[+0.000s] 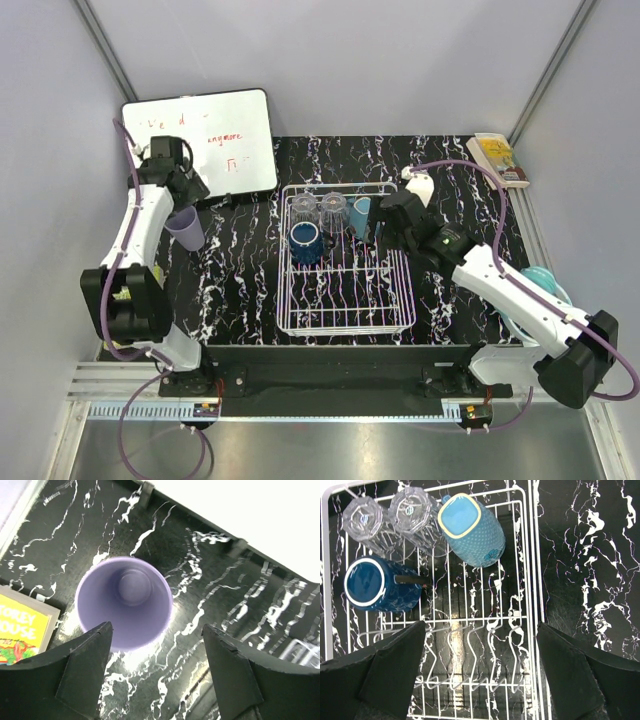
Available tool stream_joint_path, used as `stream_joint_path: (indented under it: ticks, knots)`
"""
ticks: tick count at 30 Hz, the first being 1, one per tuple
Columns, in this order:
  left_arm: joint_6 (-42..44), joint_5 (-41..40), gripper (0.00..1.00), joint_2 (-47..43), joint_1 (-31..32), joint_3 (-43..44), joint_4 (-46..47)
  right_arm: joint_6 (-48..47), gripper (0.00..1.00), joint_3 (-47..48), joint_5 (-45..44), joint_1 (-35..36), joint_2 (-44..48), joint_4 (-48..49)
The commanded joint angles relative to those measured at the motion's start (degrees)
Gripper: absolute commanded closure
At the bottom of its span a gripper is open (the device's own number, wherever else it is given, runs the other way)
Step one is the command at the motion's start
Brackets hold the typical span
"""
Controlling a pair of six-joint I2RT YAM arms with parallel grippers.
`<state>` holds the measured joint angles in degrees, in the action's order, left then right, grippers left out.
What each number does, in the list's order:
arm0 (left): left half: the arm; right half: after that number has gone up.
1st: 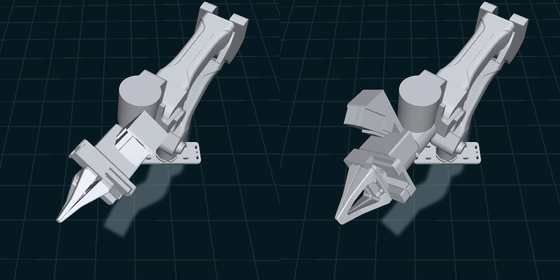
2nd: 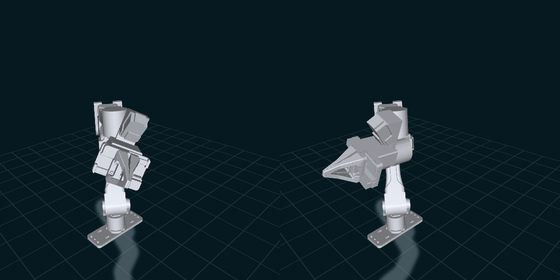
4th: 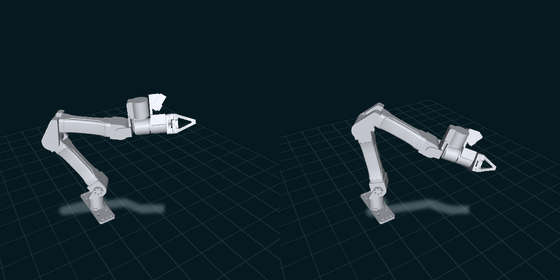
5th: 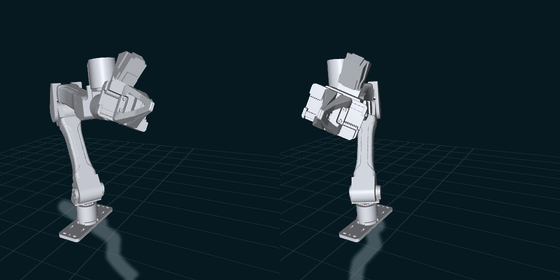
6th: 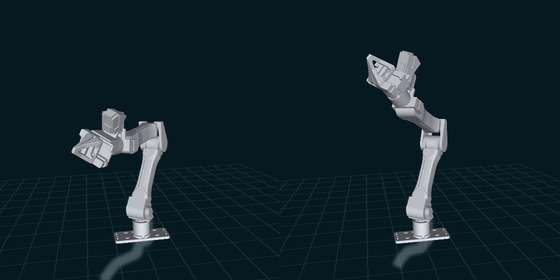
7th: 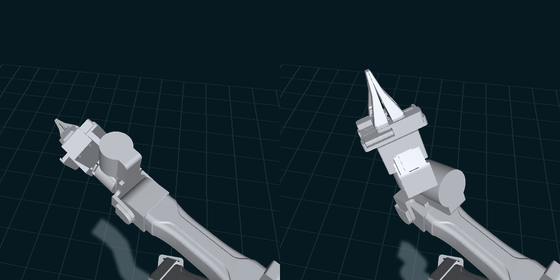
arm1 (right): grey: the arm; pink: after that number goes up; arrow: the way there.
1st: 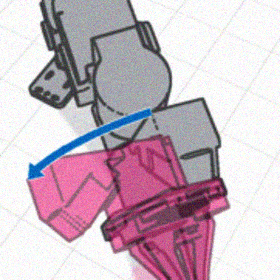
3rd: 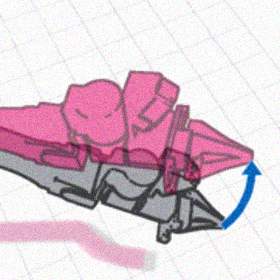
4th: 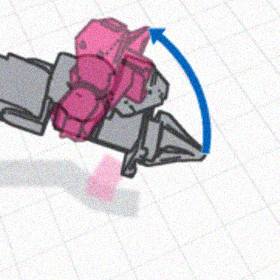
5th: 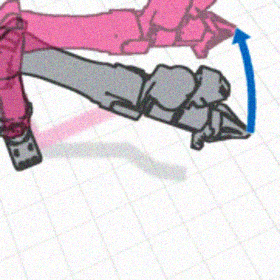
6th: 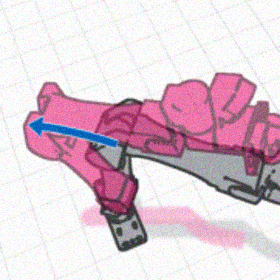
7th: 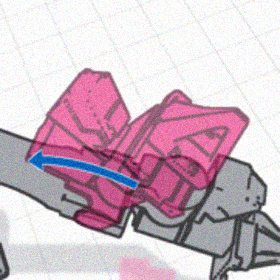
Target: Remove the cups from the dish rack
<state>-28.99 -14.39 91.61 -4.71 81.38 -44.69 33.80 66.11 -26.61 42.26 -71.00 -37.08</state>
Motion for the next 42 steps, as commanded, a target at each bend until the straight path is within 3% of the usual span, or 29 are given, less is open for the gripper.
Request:
stream_joint_path:
  ticks: [1, 5, 10, 16, 22, 28, 42]
  knots:
    - [-1.1, -4.1, 0.22, -8.0, 3.3, 3.1, -1.0, 2.7, 0.0, -0.1, -2.1, -0.8, 2.3, 3.3]
    - [-1.7, -5.0, 0.21, -13.7, 10.0, 2.5, -1.2, -3.1, 0.0, -0.5, 9.2, -1.0, 1.6, 5.8]
    - [-2.9, -5.0, 0.2, -20.8, 18.1, -3.2, -0.5, -7.6, 0.0, 1.8, 4.4, -1.0, -3.5, 3.0]
    - [-7.6, -6.4, 0.2, -27.7, 28.3, -13.2, 2.0, -9.6, 0.0, 10.9, -1.1, -1.0, -12.1, 0.0]
    - [-9.6, -10.2, 0.19, -30.9, 35.8, -16.7, 3.0, -11.8, 0.0, 21.7, -2.6, -1.4, -22.7, -0.4]
    - [-9.3, -11.0, 0.19, -33.4, 38.7, -19.5, 2.9, -12.1, 0.0, 29.9, -1.3, -4.9, -32.5, -1.9]
    - [-8.1, -11.4, 0.18, -32.9, 38.8, -21.8, 4.5, -11.7, 0.0, 32.6, 2.6, -8.3, -41.1, -1.6]
